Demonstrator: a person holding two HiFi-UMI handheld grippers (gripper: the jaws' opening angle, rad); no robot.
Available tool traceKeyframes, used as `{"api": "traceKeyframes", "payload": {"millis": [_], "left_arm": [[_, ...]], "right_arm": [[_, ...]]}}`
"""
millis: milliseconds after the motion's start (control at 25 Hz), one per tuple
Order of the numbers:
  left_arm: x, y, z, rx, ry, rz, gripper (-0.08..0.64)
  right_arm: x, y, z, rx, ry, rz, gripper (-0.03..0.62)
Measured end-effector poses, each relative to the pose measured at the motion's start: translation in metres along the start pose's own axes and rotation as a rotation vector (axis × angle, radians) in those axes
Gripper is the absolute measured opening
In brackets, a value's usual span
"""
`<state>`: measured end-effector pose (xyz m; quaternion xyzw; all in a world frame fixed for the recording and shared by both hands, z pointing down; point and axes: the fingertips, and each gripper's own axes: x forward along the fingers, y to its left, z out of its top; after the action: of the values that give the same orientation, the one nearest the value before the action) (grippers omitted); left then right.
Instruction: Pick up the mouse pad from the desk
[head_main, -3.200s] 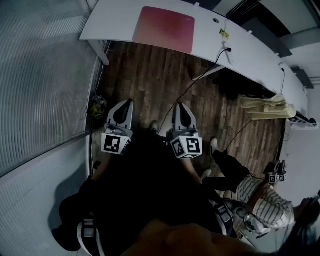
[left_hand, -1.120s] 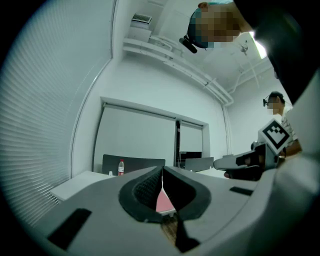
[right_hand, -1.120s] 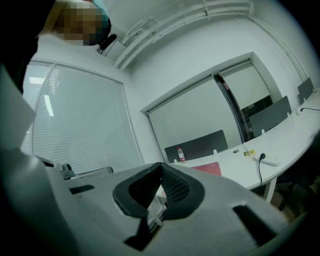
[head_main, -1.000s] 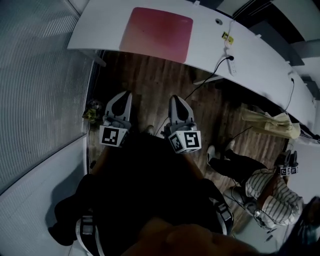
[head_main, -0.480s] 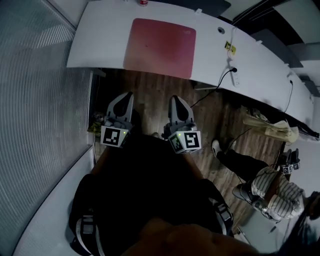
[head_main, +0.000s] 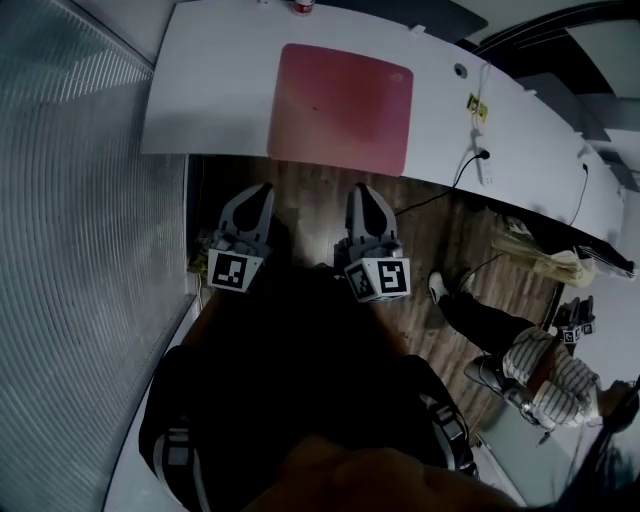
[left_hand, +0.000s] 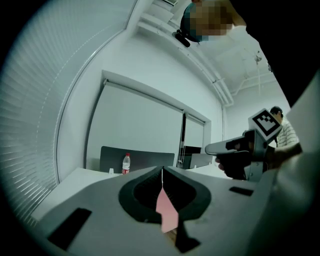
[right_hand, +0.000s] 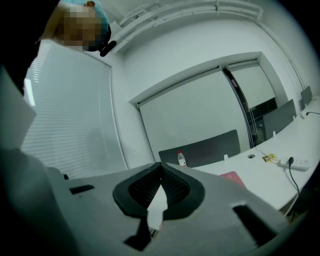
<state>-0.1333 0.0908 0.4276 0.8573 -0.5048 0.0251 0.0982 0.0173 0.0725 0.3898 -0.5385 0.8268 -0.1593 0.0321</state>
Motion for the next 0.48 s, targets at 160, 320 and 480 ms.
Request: {"api": "traceKeyframes", "payload": {"millis": [160,320,480], "left_arm": [[0.006,0.037,0.001,-0.021,0.017,-0.017,0.006],[0.009,0.06,-0.003,-0.011,0.02,-0.03,0.006],[0.012,0.066,-0.007,-0.025,0.021,-0.059,0.005]], "right_arm": [[0.031,0.019,0.002,0.004,-0.007,-0.006,0.0],[0.047,0.03,-0.002,-0.019,0.016,-0.022,0.002],[0.056,0.038,0.006,-0.017,-0.009,-0.019,0.0]]}}
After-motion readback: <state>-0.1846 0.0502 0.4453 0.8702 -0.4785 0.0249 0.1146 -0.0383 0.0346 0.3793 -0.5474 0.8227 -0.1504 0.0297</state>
